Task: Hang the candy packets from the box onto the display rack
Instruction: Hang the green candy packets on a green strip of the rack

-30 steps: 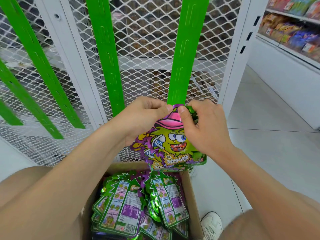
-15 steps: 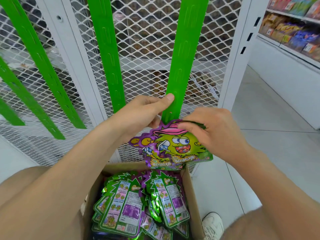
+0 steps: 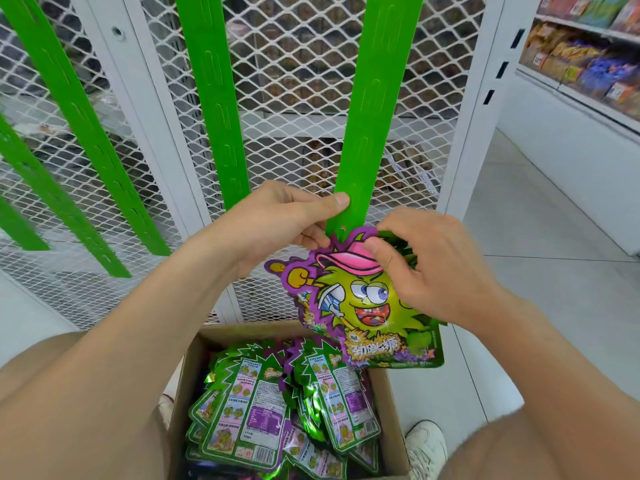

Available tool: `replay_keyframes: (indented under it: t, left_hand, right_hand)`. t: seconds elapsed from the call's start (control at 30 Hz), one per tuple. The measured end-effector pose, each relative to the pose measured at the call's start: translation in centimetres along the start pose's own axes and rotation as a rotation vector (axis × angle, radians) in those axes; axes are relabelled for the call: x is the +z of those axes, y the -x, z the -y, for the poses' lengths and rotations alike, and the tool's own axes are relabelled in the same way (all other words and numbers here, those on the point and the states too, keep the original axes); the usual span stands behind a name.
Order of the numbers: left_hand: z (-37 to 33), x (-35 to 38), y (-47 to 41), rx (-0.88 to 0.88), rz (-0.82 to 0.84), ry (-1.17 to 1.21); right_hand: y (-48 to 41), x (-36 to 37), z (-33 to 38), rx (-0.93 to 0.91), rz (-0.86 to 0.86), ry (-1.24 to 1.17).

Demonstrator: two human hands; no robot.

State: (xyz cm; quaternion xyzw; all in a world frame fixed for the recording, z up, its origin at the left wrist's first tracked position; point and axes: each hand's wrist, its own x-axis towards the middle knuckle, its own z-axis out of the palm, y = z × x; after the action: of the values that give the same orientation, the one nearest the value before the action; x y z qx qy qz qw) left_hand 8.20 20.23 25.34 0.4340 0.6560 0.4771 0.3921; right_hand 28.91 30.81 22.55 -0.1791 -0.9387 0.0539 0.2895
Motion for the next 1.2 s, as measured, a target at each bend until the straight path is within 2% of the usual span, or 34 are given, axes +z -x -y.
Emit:
replay_keyframes:
  t: [0.13,0.33,0.57,0.83,1.1,1.2]
  left_hand:
    - [-0.1,0.0,-0.1,0.022,0.007,-0.051]
    - [0.2,0.1,-0.5,-0.037,0.06,-0.106]
    - [0.2,0.2,-0.7,-0.078,0.1,-0.044]
    - [-0.1,0.8,0.0,-0.011,0.121,0.028]
    - [0.3,0.9,0.1,0.052,0.11,-0.071]
    - [0.8,0.8,0.0,0.128,0.063,-0.163]
  right_hand:
    - [-0.3,-0.2,0.2,-0.02,-0.024,-0.033]
    - [-1.1,0.4,0.7,0.072,-0.073,-0.109]
    - [-1.7,0.8,1.1,0.143,-0.162,0.018]
    - [-1.7,1.3,1.3,0.163,-0.204,0.087]
    - [-1.4,1.4,1.1,0.141,-0.139,0.171]
    - [-1.2,1.4,1.0,0.094,-0.08,0.23]
